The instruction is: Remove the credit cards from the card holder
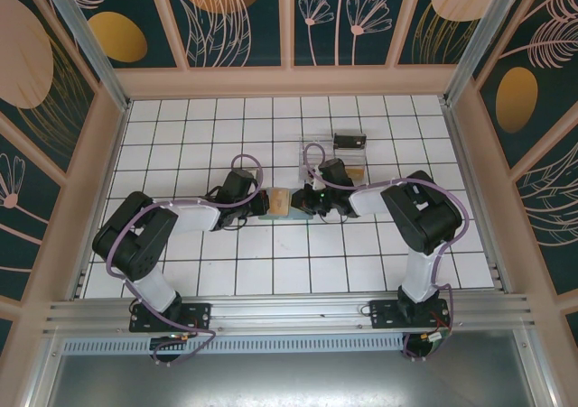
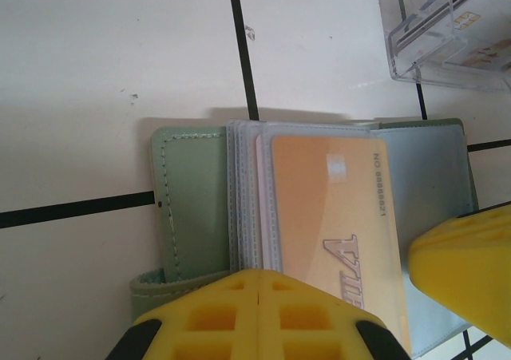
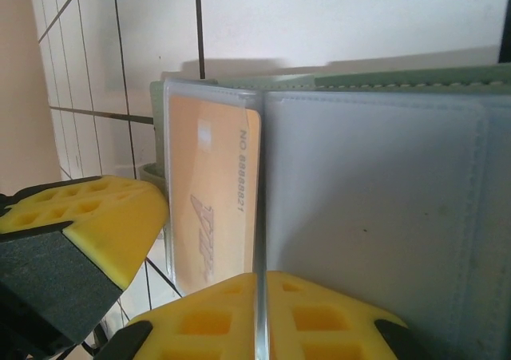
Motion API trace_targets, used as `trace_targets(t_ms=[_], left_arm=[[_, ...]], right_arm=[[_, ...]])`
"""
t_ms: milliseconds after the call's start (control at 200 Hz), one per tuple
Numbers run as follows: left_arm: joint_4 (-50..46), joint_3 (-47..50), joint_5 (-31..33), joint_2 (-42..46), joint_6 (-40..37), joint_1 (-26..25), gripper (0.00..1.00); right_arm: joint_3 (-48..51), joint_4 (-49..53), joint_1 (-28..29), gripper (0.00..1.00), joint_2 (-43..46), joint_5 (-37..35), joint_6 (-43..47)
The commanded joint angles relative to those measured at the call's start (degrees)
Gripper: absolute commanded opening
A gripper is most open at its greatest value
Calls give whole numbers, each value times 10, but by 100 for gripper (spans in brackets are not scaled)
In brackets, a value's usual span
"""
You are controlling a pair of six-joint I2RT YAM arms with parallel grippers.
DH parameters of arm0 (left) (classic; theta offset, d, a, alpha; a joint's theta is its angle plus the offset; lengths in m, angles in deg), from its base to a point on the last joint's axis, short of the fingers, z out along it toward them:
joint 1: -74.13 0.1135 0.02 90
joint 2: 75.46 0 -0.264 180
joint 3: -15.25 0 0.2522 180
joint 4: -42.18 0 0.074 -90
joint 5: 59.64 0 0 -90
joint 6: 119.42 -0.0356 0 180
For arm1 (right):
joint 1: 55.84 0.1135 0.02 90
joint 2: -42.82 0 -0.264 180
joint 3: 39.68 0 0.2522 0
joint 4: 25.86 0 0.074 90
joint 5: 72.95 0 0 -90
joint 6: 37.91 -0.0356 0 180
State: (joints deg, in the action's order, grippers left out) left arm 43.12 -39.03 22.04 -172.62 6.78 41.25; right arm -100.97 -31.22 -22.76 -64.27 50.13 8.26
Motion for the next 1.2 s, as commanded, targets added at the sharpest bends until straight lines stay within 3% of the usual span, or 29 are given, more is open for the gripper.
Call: trace_targets(t_ms=[0, 691, 836, 931, 1191], left_arm=[[-54, 3, 11, -25, -3, 4, 0], [-51, 8, 8, -24, -3, 4, 0], [-51, 9, 9, -23, -3, 4, 0], [-53, 10, 11, -23, -3, 4, 0], [-62, 9, 22, -23, -3, 4, 0]], right_arm=[[-4, -9, 2, 14, -3, 11, 3], [-32, 28, 16, 18, -22, -6, 19], [-26, 28, 16, 12, -17, -11, 18], [-21, 28, 15, 0, -12, -15, 20], [-4, 30, 5, 0, 6, -20, 21]])
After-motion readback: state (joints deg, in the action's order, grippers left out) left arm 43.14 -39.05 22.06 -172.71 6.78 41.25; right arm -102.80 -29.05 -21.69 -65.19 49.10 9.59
